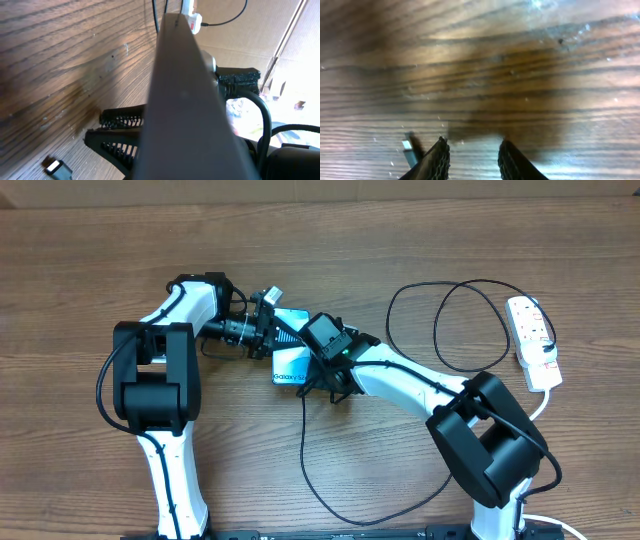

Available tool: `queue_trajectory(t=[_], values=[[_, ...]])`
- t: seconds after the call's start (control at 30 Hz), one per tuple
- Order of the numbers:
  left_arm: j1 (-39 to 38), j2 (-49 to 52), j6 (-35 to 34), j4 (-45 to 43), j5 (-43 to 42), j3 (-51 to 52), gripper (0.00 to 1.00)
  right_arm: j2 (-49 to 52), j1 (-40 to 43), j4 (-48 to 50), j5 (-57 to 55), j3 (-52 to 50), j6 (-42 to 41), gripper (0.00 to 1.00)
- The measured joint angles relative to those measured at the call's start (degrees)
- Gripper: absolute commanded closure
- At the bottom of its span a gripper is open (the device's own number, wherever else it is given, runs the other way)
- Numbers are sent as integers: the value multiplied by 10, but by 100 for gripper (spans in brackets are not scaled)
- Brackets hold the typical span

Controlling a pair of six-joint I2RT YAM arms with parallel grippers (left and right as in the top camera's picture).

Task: Plug charger to phone and switch on socket
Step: 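Grasp the black USB-C plug with the right gripper and lift it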

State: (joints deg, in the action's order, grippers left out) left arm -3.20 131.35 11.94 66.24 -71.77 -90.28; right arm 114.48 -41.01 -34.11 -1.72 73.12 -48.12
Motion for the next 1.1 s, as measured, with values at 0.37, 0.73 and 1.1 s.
queue_trajectory(t=[0.37, 0.73, 1.1], values=[[3, 0, 0, 1, 7, 0, 96, 6, 0, 11, -32, 2, 1, 81], [3, 0, -9, 1, 7, 0, 96, 6, 0, 13, -27, 3, -1, 73], [5, 0, -46, -34, 2, 0, 96, 6, 2, -3, 6, 7, 0, 71]])
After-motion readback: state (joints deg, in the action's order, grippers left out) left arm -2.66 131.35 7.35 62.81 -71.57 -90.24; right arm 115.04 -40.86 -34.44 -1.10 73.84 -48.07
